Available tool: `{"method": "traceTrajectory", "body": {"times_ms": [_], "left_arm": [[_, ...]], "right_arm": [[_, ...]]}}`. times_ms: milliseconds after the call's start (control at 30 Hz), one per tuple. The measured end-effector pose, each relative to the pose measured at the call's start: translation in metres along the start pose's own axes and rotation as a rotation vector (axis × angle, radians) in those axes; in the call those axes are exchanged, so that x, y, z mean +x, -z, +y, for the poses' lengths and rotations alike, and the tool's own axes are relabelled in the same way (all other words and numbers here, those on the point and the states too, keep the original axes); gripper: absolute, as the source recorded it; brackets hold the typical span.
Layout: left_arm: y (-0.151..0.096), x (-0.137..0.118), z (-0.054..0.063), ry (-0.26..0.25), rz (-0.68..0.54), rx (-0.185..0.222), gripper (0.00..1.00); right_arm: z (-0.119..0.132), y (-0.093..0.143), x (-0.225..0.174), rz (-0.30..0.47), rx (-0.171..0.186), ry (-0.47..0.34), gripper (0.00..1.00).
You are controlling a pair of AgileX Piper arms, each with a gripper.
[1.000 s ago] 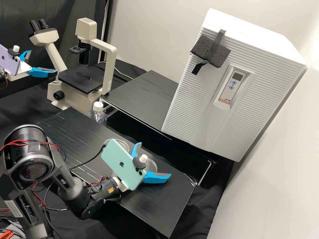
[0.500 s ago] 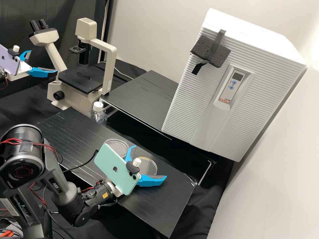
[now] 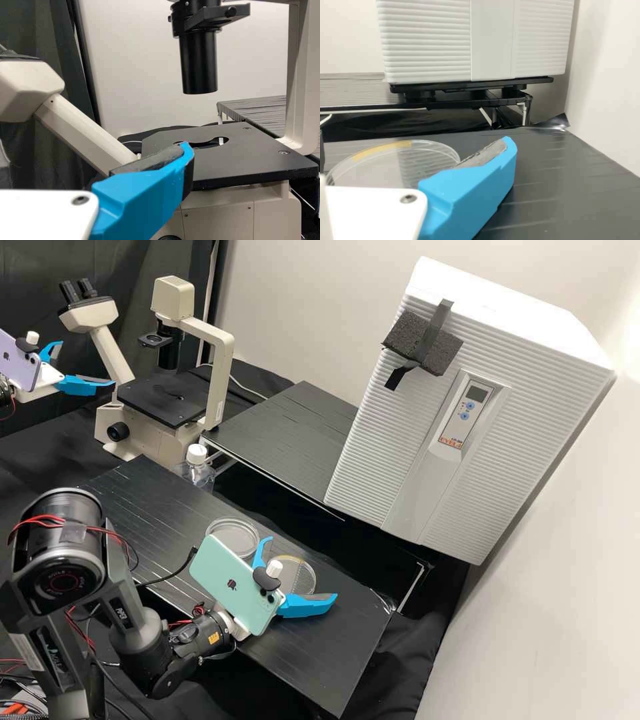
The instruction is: Close the petri dish lid.
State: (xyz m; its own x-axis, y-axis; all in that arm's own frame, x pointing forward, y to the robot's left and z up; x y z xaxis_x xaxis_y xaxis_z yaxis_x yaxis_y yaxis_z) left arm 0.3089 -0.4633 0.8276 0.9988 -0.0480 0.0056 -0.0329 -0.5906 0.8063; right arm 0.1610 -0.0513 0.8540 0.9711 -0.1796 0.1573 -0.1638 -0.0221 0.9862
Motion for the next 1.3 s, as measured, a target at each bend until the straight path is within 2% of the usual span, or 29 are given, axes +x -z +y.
{"method": "traceTrajectory", "body": {"times_ms": [200, 667, 867, 967, 1133, 1167, 1300], "left_arm": [[0.0, 0.0, 0.0, 0.0, 0.0, 0.0, 1.0], [0.0, 0.0, 0.0, 0.0, 0.0, 0.0, 1.0], [0.0, 0.0, 0.0, 0.0, 0.0, 0.0, 1.0], [0.0, 0.0, 0.0, 0.0, 0.0, 0.0, 1.0], [0.0, 0.0, 0.0, 0.0, 0.0, 0.0, 1.0], [0.0, 0.0, 0.0, 0.0, 0.0, 0.0, 1.0], [0.0, 0.0, 0.0, 0.0, 0.0, 0.0, 1.0]], "right_arm": [[0.0009, -0.0017, -0.0001, -0.011, -0.013, -0.008, 1.0], [0.0003, -0.0006, 0.0017, -0.022, -0.094, -0.034, 1.0], [-0.001, -0.0036, 0.0029, -0.032, -0.086, -0.031, 1.0], [-0.001, -0.0037, 0.0032, -0.027, -0.099, -0.035, 1.0], [-0.0009, -0.0042, 0.0032, -0.028, -0.1, -0.036, 1.0], [-0.0009, -0.0042, 0.0032, -0.028, -0.1, -0.036, 0.0], [-0.0006, -0.0046, 0.003, -0.028, -0.102, -0.035, 0.0]]}}
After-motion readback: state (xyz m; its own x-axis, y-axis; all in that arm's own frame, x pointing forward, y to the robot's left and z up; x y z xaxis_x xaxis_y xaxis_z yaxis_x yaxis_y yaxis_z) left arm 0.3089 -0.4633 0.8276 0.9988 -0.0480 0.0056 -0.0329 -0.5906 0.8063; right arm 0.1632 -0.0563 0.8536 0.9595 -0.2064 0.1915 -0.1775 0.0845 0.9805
